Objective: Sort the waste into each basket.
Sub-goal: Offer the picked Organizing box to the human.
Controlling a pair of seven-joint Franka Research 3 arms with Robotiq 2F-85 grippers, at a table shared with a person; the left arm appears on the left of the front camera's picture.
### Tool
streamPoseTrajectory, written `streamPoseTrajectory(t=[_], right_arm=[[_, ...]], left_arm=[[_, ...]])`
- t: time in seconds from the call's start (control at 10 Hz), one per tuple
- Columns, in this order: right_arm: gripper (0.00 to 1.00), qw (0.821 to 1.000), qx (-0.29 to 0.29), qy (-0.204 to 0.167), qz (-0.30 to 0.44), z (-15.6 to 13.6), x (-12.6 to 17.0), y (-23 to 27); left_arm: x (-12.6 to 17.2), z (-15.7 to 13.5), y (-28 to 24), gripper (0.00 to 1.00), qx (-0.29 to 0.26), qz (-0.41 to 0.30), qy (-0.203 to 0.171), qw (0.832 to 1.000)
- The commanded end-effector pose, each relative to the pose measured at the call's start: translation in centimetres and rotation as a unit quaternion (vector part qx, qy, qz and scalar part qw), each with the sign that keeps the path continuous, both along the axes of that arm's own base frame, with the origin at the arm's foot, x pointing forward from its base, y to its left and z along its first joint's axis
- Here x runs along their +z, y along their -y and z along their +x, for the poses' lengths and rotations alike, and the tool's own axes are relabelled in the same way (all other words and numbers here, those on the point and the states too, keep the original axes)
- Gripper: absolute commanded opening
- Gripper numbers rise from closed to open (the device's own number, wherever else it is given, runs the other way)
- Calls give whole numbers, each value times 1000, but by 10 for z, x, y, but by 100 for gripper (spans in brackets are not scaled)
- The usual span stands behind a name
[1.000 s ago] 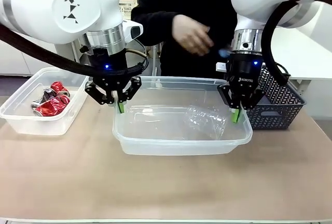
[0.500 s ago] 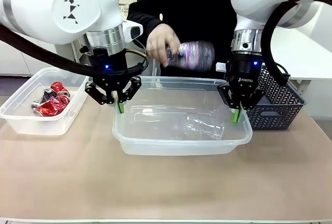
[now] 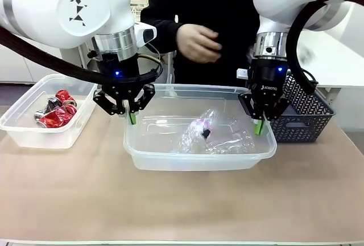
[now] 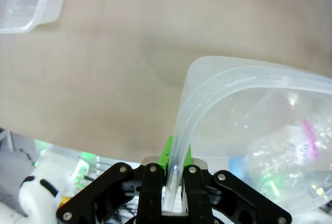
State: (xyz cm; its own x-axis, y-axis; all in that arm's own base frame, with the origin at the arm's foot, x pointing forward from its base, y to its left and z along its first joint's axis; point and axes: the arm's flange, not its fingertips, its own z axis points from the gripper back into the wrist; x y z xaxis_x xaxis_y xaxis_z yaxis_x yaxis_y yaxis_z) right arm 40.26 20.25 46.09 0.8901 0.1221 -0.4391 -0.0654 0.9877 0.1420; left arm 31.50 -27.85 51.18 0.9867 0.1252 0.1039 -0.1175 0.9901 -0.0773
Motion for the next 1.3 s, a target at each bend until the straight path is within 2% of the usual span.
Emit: streamPoseTrajectory(t=[0.0,1.2], right_arm=[[0,1000,1,4,9,-4,2,-8],[0,1000,1,4,9,-4,2,-8]], left_arm=[[7,3,7,0,-4,-14,5,1000],[7,3,7,0,-4,-14,5,1000]])
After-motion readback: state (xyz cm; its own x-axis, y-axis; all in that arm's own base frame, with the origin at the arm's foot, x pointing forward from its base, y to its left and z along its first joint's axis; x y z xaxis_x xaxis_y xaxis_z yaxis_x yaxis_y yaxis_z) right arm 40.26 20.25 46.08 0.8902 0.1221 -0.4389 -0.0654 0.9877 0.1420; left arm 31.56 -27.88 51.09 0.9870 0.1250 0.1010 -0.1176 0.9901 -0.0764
